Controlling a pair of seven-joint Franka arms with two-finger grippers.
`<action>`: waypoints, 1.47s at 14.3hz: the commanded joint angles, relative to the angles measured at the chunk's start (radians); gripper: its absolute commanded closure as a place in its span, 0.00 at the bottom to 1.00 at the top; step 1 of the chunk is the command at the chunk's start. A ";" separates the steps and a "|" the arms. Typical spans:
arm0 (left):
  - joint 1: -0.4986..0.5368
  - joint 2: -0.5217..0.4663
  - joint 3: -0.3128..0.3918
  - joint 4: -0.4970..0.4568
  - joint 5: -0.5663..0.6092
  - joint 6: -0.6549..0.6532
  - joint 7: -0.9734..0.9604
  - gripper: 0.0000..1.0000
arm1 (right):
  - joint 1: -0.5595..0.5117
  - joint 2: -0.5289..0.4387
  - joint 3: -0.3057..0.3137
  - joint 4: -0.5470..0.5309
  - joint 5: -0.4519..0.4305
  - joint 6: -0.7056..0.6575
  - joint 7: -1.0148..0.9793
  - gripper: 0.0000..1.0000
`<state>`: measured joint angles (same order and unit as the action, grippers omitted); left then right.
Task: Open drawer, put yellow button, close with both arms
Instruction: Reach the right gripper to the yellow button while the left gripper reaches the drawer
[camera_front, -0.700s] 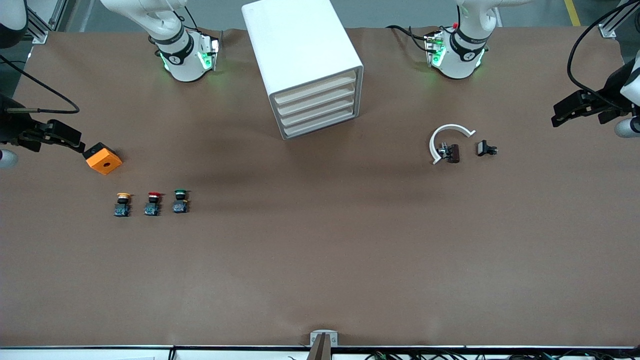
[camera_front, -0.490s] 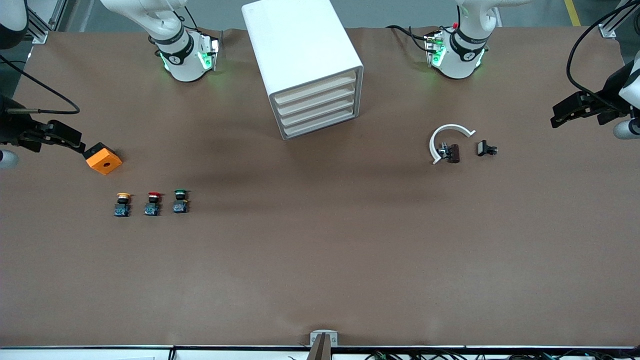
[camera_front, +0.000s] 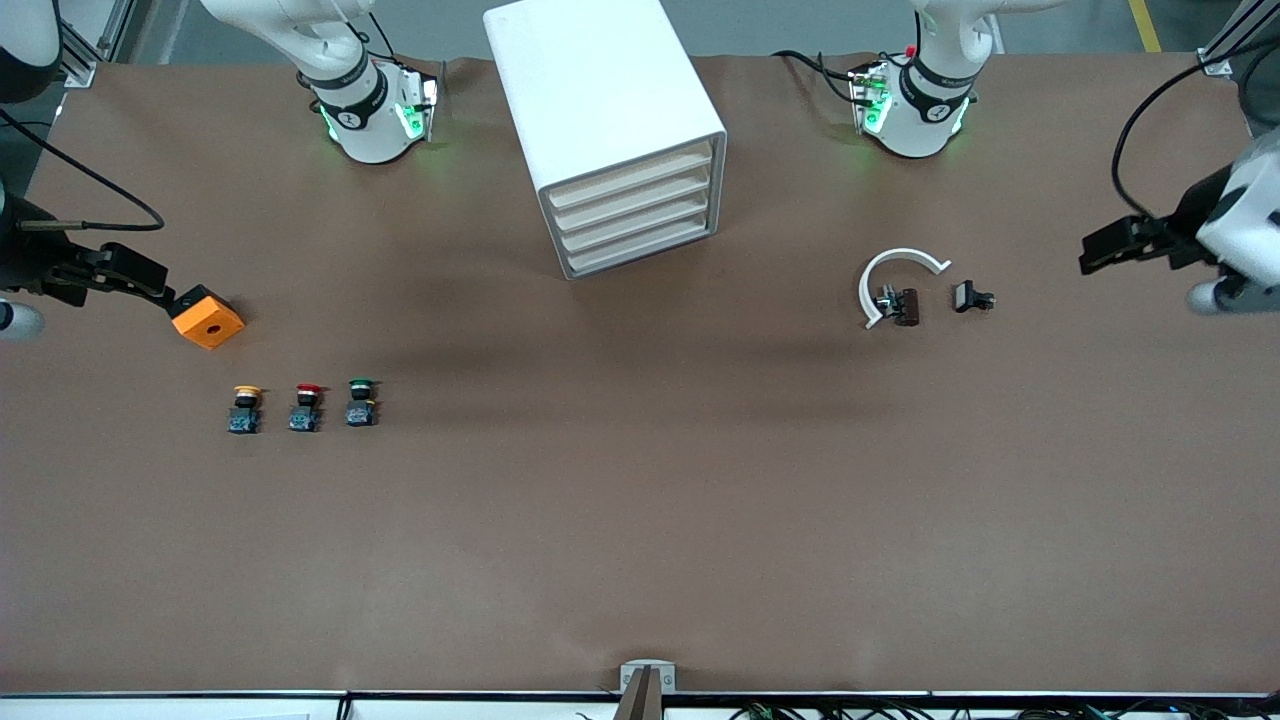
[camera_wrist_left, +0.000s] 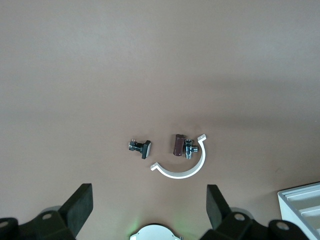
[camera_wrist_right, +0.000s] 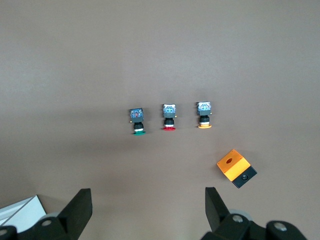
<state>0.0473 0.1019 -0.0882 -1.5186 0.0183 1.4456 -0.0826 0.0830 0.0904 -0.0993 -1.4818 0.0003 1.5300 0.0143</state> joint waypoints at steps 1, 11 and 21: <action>-0.004 0.042 -0.005 0.038 0.003 -0.021 -0.003 0.00 | -0.016 0.014 0.009 0.041 -0.006 -0.010 -0.005 0.00; -0.343 0.217 -0.021 0.099 0.006 0.004 -0.676 0.00 | -0.052 0.058 0.009 0.029 -0.040 -0.017 -0.069 0.00; -0.474 0.311 -0.027 0.101 -0.372 0.018 -1.496 0.00 | -0.180 0.193 0.007 -0.248 -0.106 0.419 -0.275 0.00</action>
<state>-0.4254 0.3647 -0.1167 -1.4413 -0.2642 1.4750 -1.4158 -0.0656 0.3166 -0.1051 -1.6251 -0.0844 1.8476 -0.2246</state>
